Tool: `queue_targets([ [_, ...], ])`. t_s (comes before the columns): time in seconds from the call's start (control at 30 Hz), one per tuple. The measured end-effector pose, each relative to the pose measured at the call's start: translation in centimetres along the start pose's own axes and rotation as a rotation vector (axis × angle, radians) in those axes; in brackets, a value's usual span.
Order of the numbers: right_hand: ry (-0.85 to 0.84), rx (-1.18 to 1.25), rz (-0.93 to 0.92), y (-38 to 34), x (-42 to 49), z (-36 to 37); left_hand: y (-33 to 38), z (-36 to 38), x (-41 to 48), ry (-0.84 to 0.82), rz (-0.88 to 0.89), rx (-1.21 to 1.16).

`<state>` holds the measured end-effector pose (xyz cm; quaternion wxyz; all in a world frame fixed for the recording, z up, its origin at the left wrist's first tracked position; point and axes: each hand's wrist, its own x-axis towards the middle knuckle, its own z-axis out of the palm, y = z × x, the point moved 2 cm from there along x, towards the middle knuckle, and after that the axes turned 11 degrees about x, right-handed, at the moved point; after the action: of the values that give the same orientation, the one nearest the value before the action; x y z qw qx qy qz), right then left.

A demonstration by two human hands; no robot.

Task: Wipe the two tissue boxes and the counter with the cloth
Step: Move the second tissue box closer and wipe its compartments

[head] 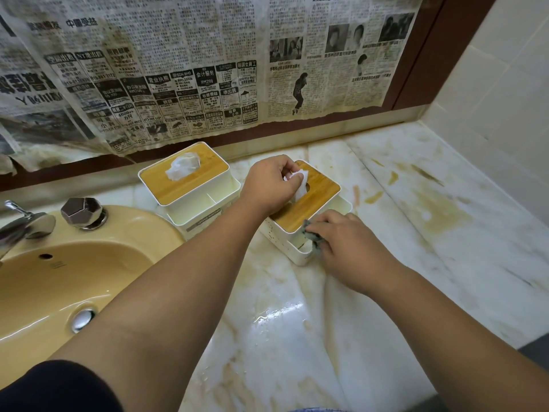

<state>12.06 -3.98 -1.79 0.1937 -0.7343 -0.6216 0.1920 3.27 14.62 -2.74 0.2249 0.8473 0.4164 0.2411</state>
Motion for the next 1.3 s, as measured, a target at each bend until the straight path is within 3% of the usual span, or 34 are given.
queue_targets([
  [0.13, -0.001, 0.132, 0.075, 1.5, 0.2, -0.8, 0.2, -0.2, -0.1, -0.007, -0.02, 0.001],
  [0.37, 0.296, 0.425, 0.007, 1.1, 0.2, -3.3, 1.3, -1.6, -0.3, -0.044, -0.092, -0.09],
  [0.57, 0.524, 0.522, 0.013, 0.7, 1.1, -2.0, 1.2, -3.8, -2.5, 0.127, -0.174, -0.084],
  [0.7, 0.457, 0.457, -0.091, 1.7, 0.9, 0.5, 1.0, -4.0, -6.6, 0.161, -0.31, -0.027],
  [0.83, 0.423, 0.184, -0.231, 3.0, -0.2, 0.7, 1.6, -3.0, -9.4, -0.075, -0.344, 0.148],
  [0.93, 0.335, 0.044, -0.26, 3.4, -1.6, 0.4, 1.8, -2.8, -9.6, -0.141, -0.344, 0.241],
  [1.13, 0.301, 0.177, -0.295, 4.3, -2.5, -1.1, 2.8, -3.8, -8.9, -0.233, -0.324, 0.327],
  [1.3, 0.202, 0.066, -0.34, 4.3, -1.3, -0.7, 3.1, -4.7, -8.5, -0.333, -0.326, 0.416],
])
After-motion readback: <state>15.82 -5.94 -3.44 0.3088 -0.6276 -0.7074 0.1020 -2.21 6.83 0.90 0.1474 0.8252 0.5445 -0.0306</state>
